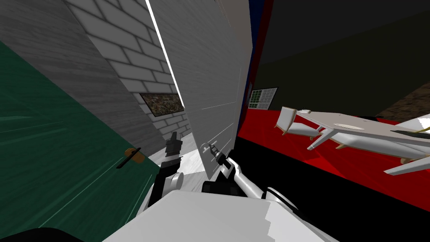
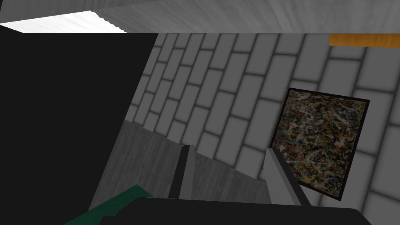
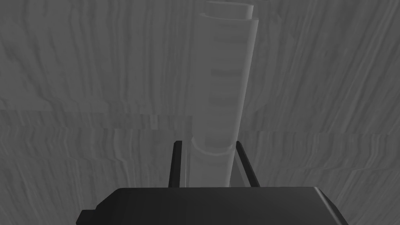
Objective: Push the door open
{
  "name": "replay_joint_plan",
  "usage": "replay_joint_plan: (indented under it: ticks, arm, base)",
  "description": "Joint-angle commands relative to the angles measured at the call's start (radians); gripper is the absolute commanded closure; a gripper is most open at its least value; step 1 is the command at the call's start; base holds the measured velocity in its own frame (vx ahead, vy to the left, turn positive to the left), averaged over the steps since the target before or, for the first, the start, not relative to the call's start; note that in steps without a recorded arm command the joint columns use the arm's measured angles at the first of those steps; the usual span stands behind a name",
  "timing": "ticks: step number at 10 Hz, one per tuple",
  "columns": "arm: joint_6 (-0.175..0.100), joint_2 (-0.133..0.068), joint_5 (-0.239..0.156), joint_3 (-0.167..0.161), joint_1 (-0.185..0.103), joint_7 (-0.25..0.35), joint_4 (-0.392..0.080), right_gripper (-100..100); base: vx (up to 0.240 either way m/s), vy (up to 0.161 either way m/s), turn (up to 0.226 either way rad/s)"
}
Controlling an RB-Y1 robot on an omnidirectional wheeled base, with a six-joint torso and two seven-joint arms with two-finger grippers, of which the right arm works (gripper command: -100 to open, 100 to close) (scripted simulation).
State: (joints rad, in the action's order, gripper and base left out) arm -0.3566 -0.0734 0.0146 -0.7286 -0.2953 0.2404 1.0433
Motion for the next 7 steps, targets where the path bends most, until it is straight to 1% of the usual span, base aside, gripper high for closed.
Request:
replay_joint_plan:
  ticks: [1,3,7]
  arm:
    - [0.000,-0.001,0.008,0.039,-0.008,-0.007,-0.003,100]
    - [-0.001,-0.002,0.014,0.064,-0.012,-0.010,-0.012,100]
    - [-0.005,-0.002,0.026,0.122,-0.020,-0.018,-0.034,100]
  base:
    - [0.064,0.201,0.009]
    - [0.064,0.136,0.012]
    - [0.046,0.100,0.010]
